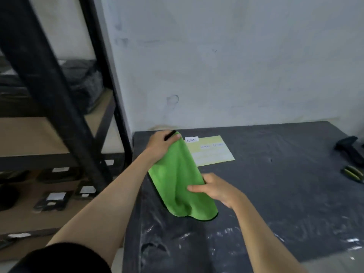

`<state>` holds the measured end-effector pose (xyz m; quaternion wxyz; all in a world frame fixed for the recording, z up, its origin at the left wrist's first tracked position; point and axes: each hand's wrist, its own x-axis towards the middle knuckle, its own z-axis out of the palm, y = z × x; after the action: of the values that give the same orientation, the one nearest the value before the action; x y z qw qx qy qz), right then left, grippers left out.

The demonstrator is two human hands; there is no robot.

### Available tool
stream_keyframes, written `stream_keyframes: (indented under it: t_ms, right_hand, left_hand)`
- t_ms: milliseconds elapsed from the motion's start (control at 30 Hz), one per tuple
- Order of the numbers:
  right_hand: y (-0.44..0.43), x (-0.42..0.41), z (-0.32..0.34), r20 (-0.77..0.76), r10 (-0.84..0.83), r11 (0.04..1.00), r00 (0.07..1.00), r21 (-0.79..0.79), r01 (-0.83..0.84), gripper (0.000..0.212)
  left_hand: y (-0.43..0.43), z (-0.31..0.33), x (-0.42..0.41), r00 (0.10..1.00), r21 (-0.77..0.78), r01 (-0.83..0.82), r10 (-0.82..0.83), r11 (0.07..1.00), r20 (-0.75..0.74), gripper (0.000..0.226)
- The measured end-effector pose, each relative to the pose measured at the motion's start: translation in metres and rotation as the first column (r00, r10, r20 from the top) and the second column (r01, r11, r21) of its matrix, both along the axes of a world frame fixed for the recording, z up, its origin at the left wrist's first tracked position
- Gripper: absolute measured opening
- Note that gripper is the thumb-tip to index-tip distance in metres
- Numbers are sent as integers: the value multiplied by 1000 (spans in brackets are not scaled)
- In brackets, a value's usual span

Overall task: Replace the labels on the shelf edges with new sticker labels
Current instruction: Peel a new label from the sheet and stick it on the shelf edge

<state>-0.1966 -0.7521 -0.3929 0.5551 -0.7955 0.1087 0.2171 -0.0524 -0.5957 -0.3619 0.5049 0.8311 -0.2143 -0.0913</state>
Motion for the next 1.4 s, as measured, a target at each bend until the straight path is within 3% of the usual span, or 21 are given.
stream_keyframes:
  t_ms: [100,200,267,333,433,633,733,800,833,900,933,1000,1067,1133,1200,1300,1400]
  right_hand:
    - [-24,34,1,-27,-56,940,998,335,62,36]
    - [-42,75,7,58,-141,855,988,510,92,44]
    - [-50,104,13,166,-210,851,963,517,96,41]
    - [-55,132,18,282,-205,872,937,487,44,23]
    - [-63,166,15,325,-218,888,920,456,49,7]
    - [-73,207,-13,211,-173,917,962,390,80,19]
    - [-64,224,-40,112,-124,915,986,397,70,26]
    - [-58,234,-61,22,-104,906,994,413,86,28]
    - [-57,238,-71,17,-73,940,997,335,63,30]
    - [-62,243,-96,106,6,999,994,-40,-2,32]
    - [-69,241,-107,187,5,979,982,-202,34,31]
    - [-87,229,-123,363,-78,935,928,-297,195,21]
    - [-111,215,-134,496,-166,874,852,-326,360,13]
    - [-133,206,-142,575,-171,815,800,-373,442,14]
    - [-147,205,-145,601,-85,798,795,-436,415,20]
    - [-158,214,-148,533,109,814,839,-532,232,29]
    - [-163,227,-151,445,254,803,859,-592,69,25]
  left_hand:
    - [-14,-6,41,991,-28,-135,134,990,-27,26]
    - [-27,-16,65,985,121,-104,119,987,-127,34]
    - [-35,-24,69,966,131,-44,76,990,-246,37]
    - [-43,-32,67,913,64,-2,27,998,-407,55]
    - [-47,-42,69,775,-70,-91,27,993,-631,76]
    - [-23,-70,80,759,-270,-168,-51,948,-650,47]
    - [-14,-83,100,807,-224,-305,126,926,-577,50]
    - [-11,-98,119,858,-41,-363,317,931,-404,39]
    - [-10,-109,128,881,119,-381,399,917,-255,33]
    - [-15,-133,137,895,425,-425,440,800,67,31]
    - [-22,-143,137,886,504,-455,431,734,171,32]
    - [-42,-159,129,861,528,-508,399,680,314,30]
    - [-69,-168,115,851,470,-506,332,723,406,24]
    - [-98,-173,105,857,431,-447,238,784,456,21]
    - [-124,-179,100,880,428,-374,168,823,445,23]
    - [-148,-193,101,927,465,-352,235,812,292,45]
    - [-153,-208,106,942,520,-336,289,785,172,70]
